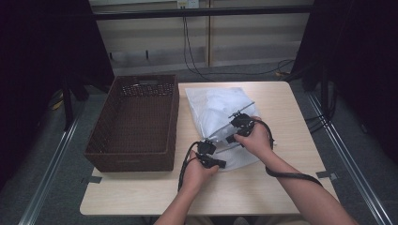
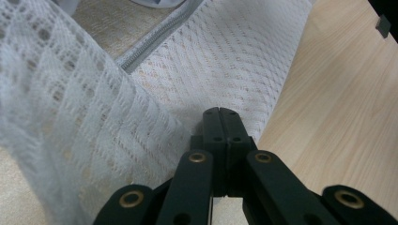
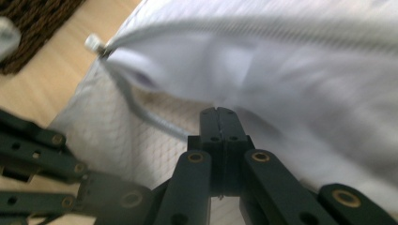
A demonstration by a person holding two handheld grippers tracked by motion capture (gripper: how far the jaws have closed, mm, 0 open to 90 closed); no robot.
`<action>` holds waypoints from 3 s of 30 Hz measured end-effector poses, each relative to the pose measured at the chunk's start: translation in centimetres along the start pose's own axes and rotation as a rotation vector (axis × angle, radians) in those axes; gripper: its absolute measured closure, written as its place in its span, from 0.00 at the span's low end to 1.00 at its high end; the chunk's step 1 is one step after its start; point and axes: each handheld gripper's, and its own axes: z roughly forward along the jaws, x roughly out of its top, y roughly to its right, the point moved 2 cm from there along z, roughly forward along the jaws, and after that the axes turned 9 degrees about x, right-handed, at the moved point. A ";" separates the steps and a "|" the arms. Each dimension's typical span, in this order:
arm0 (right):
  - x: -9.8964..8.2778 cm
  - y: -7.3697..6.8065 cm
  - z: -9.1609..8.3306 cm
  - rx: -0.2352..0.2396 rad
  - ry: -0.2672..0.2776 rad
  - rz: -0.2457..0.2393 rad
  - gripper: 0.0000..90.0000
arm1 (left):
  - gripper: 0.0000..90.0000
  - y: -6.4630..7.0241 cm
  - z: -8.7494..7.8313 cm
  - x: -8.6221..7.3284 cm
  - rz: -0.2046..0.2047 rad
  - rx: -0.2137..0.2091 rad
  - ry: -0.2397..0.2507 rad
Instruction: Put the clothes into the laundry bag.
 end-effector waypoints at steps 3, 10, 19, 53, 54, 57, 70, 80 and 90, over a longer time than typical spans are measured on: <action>-0.6 0.0 0.3 -0.007 -0.014 -0.005 1.00 | 1.00 -0.1 -0.1 0.0 0.008 -0.004 -0.012; -0.6 1.5 1.2 -0.037 0.007 0.005 1.00 | 1.00 -0.2 0.0 0.1 0.014 -0.007 -0.015; 0.4 1.9 2.1 -0.077 -0.007 0.009 1.00 | 1.00 -0.3 -0.1 0.0 0.025 -0.005 -0.017; 2.8 3.0 2.8 -0.134 0.047 0.051 1.00 | 1.00 -0.2 0.0 0.0 0.015 -0.012 0.000; 2.8 3.1 2.8 -0.139 0.053 0.052 1.00 | 1.00 -0.2 0.0 0.0 0.017 -0.011 0.000; 3.0 3.2 2.9 -0.142 0.060 0.047 1.00 | 1.00 -0.2 0.0 -0.1 0.015 -0.012 0.000; 3.9 3.7 2.6 -0.178 0.101 0.052 1.00 | 1.00 -0.2 0.0 0.0 0.011 -0.011 0.005; 3.1 2.9 1.9 -0.129 0.094 0.029 1.00 | 1.00 -0.2 0.0 0.2 0.007 -0.016 -0.016; 2.0 2.2 -0.1 -0.085 0.100 0.012 0.93 | 1.00 -1.6 -1.2 -0.1 0.036 0.021 -0.051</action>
